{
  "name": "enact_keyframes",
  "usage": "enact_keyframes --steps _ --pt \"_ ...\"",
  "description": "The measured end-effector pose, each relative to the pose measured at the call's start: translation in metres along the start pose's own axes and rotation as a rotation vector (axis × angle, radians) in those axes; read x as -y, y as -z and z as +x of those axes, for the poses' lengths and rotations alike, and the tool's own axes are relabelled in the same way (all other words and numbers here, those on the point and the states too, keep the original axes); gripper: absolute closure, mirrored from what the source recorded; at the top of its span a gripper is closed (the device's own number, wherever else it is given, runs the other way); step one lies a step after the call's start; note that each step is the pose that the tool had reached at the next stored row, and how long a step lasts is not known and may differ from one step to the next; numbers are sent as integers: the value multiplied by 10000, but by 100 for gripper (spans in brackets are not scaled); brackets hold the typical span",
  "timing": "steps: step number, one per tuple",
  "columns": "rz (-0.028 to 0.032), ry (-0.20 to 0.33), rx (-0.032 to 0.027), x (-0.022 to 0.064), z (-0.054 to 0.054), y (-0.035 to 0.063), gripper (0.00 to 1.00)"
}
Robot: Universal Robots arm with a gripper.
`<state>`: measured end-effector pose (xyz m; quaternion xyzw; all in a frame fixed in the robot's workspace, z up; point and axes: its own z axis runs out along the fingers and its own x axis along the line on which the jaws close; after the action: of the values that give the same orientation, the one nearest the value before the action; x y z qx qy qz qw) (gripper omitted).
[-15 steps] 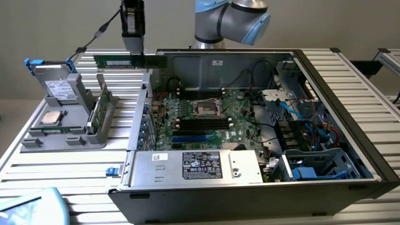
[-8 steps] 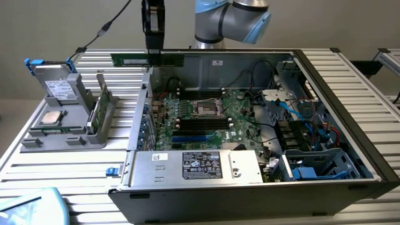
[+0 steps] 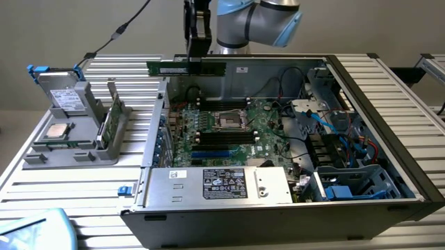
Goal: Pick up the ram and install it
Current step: 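Pick up the ram and move it above insertion slot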
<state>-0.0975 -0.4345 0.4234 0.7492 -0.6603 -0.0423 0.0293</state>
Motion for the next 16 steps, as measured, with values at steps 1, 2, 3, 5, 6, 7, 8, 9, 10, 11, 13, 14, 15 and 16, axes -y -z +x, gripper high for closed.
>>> enact_keyframes --steps 1,2,3,5,6,7,8,9,10,11,13,14,15,16 --pt "0 0 -6 48 5 -12 86" --pt "1 0 -7 94 10 -24 86" --pt "1 -1 -7 141 16 -36 86" --pt "1 -1 -8 234 27 -61 86" --pt "1 -1 -8 280 32 -74 86" --pt "1 -1 -8 327 38 -87 86" --pt "2 -1 -8 374 43 -101 86" --pt "2 -1 -7 420 48 -114 86" --pt "2 -1 -6 466 53 -128 86" --pt "3 -1 -6 514 59 -142 86" --pt "2 0 -7 609 70 -169 86" --pt "2 -1 -7 656 74 -182 86" --pt "2 -1 -8 701 79 -195 86" --pt "1 0 -8 747 83 -208 86"
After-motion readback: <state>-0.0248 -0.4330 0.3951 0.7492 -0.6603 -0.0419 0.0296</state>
